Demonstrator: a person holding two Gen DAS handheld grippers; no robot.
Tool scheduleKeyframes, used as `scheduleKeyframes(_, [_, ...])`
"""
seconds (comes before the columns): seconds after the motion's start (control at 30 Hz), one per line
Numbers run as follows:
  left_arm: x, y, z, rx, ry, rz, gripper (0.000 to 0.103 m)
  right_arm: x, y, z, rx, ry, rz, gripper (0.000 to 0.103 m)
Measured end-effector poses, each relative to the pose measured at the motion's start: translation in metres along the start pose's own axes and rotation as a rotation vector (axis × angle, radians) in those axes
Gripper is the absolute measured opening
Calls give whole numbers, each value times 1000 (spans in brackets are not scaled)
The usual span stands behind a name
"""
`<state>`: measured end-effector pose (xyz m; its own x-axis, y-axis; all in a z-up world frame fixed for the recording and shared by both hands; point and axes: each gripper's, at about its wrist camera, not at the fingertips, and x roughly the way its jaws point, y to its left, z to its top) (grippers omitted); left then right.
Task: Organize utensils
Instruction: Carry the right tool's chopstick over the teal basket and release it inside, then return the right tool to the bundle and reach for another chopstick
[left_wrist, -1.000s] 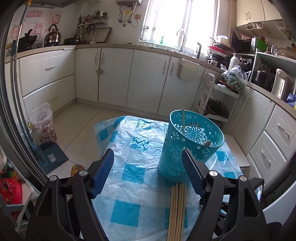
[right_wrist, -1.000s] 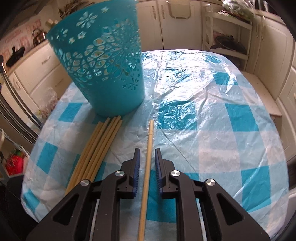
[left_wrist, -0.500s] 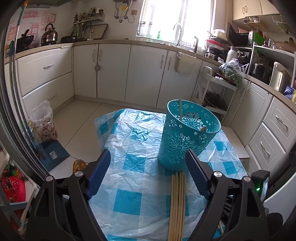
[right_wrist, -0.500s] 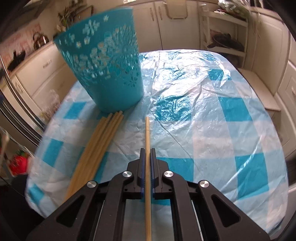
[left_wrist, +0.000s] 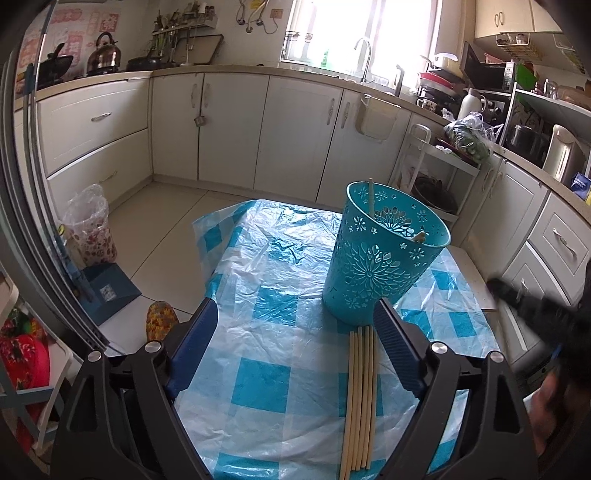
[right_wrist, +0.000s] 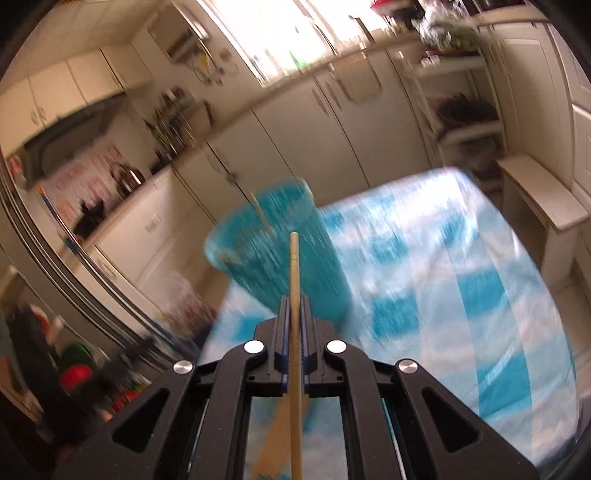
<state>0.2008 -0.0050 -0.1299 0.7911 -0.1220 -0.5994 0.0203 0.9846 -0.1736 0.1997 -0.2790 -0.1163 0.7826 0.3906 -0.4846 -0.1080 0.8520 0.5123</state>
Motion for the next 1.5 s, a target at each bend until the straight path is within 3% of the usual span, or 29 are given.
scheduleKeyframes(0.23, [-8, 2, -2, -7, -8, -7, 85, 28, 41, 73, -60, -196, 59, 6])
scheduleKeyframes(0.37, [-7, 6, -4, -11, 3, -9, 86, 48, 51, 98, -75, -300, 51, 6])
scheduleKeyframes(0.47, [-2, 9, -5, -21, 15, -10, 86, 67, 53, 105, -92, -327, 22, 6])
scheduleKeyframes(0.67, [9, 16, -3, -51, 31, -12, 86, 100, 46, 98, -140, -264, -37, 6])
scheduleKeyframes(1.0, [8, 17, -1, -66, 30, -17, 86, 97, 40, 75, -189, -155, -39, 7])
scheduleKeyframes(1.1, [3, 16, 0, -67, 26, -18, 86, 87, 38, 67, -193, -133, -34, 9])
scheduleKeyframes(1.23, [-6, 13, 0, -55, 13, -19, 87, 59, 32, 56, -175, -139, -33, 22])
scheduleKeyframes(1.37, [-16, 12, -1, -52, 2, -20, 88, 22, 27, 35, -169, -145, -56, 26])
scheduleKeyframes(1.5, [-26, 11, -4, -48, -6, -26, 88, -7, 24, -4, -187, -95, -106, 32])
